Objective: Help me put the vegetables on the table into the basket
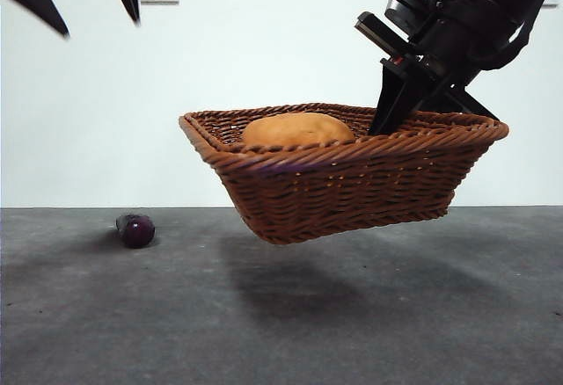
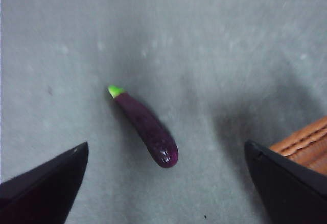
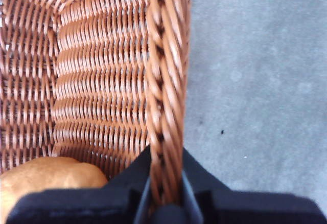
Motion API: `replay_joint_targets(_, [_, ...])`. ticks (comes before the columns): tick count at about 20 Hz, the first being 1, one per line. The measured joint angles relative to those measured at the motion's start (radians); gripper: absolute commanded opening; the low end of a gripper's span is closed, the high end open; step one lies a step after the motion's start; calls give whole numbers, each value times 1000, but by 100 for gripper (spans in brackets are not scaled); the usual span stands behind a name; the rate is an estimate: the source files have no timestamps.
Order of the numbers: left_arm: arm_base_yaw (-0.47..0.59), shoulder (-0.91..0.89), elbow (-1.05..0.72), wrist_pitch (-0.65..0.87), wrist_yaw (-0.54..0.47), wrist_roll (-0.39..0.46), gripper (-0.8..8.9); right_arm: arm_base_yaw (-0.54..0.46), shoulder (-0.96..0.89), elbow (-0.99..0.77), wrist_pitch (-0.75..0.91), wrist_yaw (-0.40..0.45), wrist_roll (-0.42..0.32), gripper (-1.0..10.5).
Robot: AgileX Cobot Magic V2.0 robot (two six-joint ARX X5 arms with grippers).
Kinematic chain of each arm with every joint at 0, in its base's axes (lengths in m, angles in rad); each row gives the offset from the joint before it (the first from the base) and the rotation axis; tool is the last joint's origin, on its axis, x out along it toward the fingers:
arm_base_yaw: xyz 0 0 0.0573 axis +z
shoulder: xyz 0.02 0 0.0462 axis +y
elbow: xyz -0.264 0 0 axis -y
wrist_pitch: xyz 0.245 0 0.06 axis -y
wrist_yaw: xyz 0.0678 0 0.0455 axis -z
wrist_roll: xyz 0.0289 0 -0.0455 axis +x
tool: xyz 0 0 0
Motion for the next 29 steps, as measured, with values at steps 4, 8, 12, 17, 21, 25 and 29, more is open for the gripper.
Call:
replay_joint_targets(4, [-1,201,0,53,0,-72,529,-3,0,0,-2,0,-5,-12])
replay_joint_targets(8, [1,360,0,66,-5,-132,530,-31,0,0,-17,-2,-12,-12])
replay_joint_targets(12, [4,447,0,118,-8,-198,530,-64,0,0,-66,3,-45,-12])
replay_joint_targets(17, [7,494,0,130,-30,-235,530,-65,0,0,-60,0,-64,-12])
replay_joint_targets(21, [7,504,0,129,-60,-252,530,-65,0,0,-59,-20,-75,-12])
replay_joint_targets(25, [7,525,0,124,-60,-270,432,-65,0,0,-55,-27,-75,-12])
replay_joint_targets(29, [6,525,0,130,-60,-276,130,-65,0,0,-54,-27,-79,-12])
